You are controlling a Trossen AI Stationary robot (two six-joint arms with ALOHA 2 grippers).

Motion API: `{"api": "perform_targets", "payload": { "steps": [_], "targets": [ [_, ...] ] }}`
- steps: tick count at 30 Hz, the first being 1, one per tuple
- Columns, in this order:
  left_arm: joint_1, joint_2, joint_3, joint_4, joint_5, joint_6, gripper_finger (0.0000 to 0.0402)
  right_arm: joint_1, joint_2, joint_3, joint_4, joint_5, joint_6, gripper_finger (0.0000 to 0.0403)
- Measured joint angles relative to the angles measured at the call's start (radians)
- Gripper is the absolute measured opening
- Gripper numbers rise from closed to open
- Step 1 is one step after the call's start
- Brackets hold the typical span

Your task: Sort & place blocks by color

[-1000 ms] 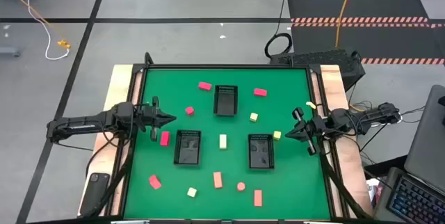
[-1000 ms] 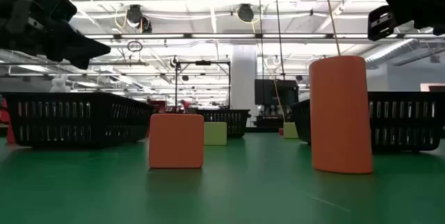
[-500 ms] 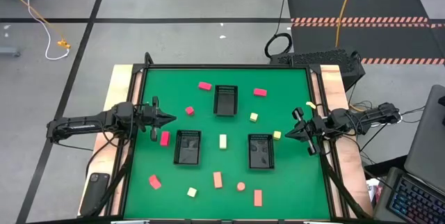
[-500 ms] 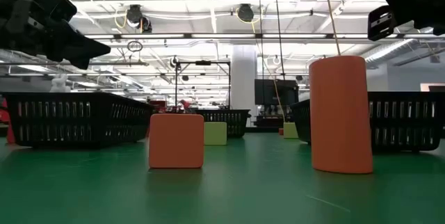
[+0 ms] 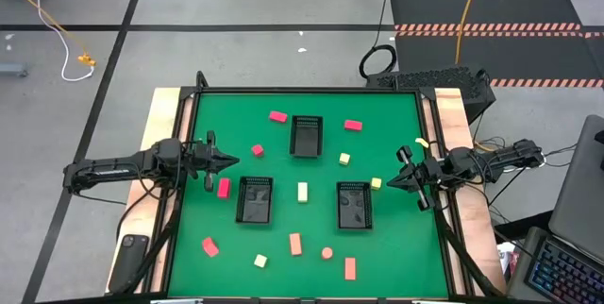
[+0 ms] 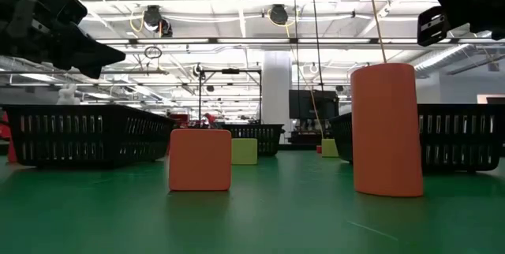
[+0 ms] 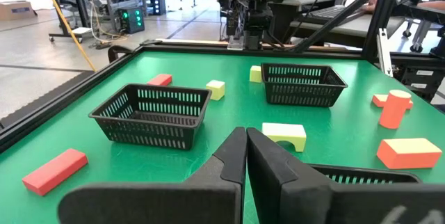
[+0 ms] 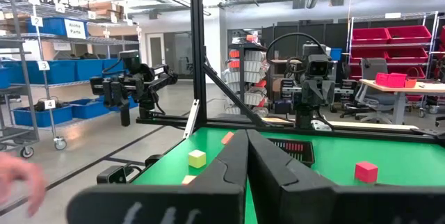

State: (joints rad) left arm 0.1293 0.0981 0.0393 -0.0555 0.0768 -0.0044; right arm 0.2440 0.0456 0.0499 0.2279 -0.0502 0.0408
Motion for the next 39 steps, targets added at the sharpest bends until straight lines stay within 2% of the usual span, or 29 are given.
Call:
{"api": "perform_targets", "payload": {
  "steps": [30, 35, 39],
  "targets": [
    [0.0, 0.0, 0.0, 0.006, 0.0, 0.002, 0.0017, 0.0, 0.0, 0.0, 0.0, 0.0, 0.0, 0.0],
    [0.0, 0.0, 0.0, 0.037, 0.0, 0.0, 0.0017, -0.001, 0.0, 0.0, 0.008, -0.001, -0.151, 0.0],
    [0.0, 0.0, 0.0, 0.111, 0.0, -0.026, 0.0017, -0.001, 0.0, 0.0, 0.007, -0.003, -0.184, 0.0]
  ]
}}
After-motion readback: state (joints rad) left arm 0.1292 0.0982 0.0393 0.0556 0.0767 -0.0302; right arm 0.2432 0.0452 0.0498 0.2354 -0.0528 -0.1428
